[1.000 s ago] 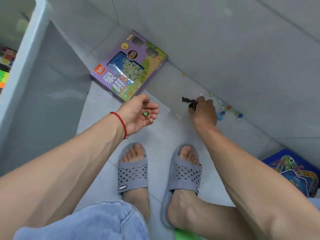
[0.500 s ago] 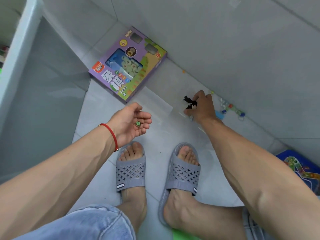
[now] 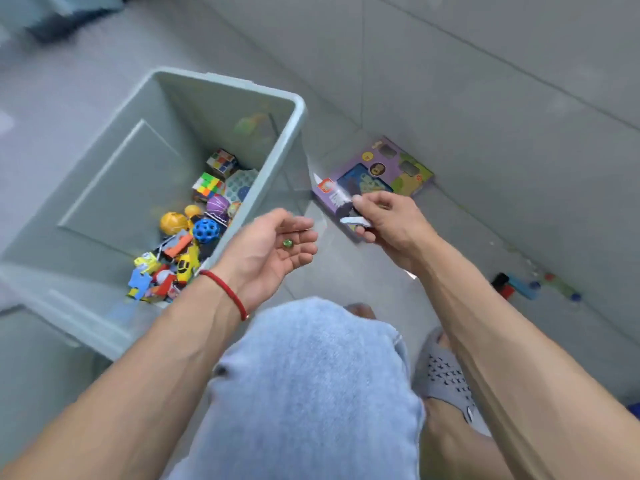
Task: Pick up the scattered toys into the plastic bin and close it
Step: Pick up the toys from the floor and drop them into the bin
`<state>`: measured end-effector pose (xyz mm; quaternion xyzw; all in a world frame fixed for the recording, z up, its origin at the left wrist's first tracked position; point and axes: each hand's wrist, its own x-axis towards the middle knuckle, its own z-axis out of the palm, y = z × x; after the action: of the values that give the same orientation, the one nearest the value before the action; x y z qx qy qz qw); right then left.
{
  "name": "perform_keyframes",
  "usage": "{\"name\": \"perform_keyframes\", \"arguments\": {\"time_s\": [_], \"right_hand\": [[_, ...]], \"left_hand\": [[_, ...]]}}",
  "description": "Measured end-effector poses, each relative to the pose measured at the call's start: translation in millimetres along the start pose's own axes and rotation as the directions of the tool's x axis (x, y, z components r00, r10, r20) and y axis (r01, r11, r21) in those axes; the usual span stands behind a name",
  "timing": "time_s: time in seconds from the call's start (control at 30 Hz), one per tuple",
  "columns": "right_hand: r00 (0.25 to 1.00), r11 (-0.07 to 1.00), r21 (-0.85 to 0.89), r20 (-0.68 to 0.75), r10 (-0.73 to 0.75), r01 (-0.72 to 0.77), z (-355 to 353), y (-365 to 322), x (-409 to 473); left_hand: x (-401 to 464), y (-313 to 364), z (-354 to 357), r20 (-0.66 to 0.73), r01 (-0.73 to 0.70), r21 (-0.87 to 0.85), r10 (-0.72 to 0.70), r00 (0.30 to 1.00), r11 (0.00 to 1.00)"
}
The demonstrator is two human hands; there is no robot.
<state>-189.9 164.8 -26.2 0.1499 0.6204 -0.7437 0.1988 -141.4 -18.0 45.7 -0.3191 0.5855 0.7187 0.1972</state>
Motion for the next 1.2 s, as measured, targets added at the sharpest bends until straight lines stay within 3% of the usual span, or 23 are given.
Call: {"name": "perform_keyframes", "arguments": {"time_s": [0.1,0.17,0.27,0.4,0.53,0.67,0.77,0.97,1.03,1.13,1.2], "right_hand": [[0.991,0.994,-0.015,0.083,-0.108,0.109,84,-49,-1],[0.987,0.997,-0.019,0.144,-0.078,0.081,127,-73,-6],[0.985,0.986,-0.156,0.169,-0.035,0.061,151,-99,-22],[0.972,0.891,-0.408,0.196,-0.126,0.198,112,-112,-51],[0.983,0.682,-0.707,0.139,-0.123,0.186,28,-109,-85],[0.994,0.539,-0.838,0.031,-0.106,0.084,-63,-110,-131],[0.990,0.498,-0.864,-0.119,-0.073,-0.067,-129,-104,-163],[0.926,0.529,-0.778,-0.376,0.041,-0.339,-222,-46,-161],[0.904,0.468,-0.779,-0.409,0.127,-0.418,-238,-12,-143],[0.881,0.255,-0.843,-0.448,0.154,-0.473,-250,37,-110],[0.858,0.252,-0.820,-0.485,0.172,-0.514,-254,72,-90]], "left_hand": [[-22,36,-51,-0.254,-0.179,-0.028,0.166,0.953,0.983],[-33,56,-76,-0.389,-0.241,0.026,0.232,0.892,0.970],[-54,81,-84,-0.430,-0.278,0.124,0.304,0.850,0.953],[-72,104,-50,-0.245,-0.392,0.289,0.463,0.852,0.873],[-93,115,27,0.186,-0.432,0.510,0.394,0.900,0.744],[-105,92,105,0.382,-0.550,0.691,0.408,0.829,0.470],[-100,52,150,0.500,-0.595,0.758,0.348,0.793,0.267],[-60,-39,175,0.522,-0.537,0.807,0.131,0.843,0.243],[-36,-59,171,0.492,-0.484,0.843,0.027,0.870,0.235],[-1,-80,164,0.403,-0.359,0.881,-0.092,0.910,0.309],[21,-90,163,0.343,-0.284,0.890,-0.114,0.932,0.356]]}}
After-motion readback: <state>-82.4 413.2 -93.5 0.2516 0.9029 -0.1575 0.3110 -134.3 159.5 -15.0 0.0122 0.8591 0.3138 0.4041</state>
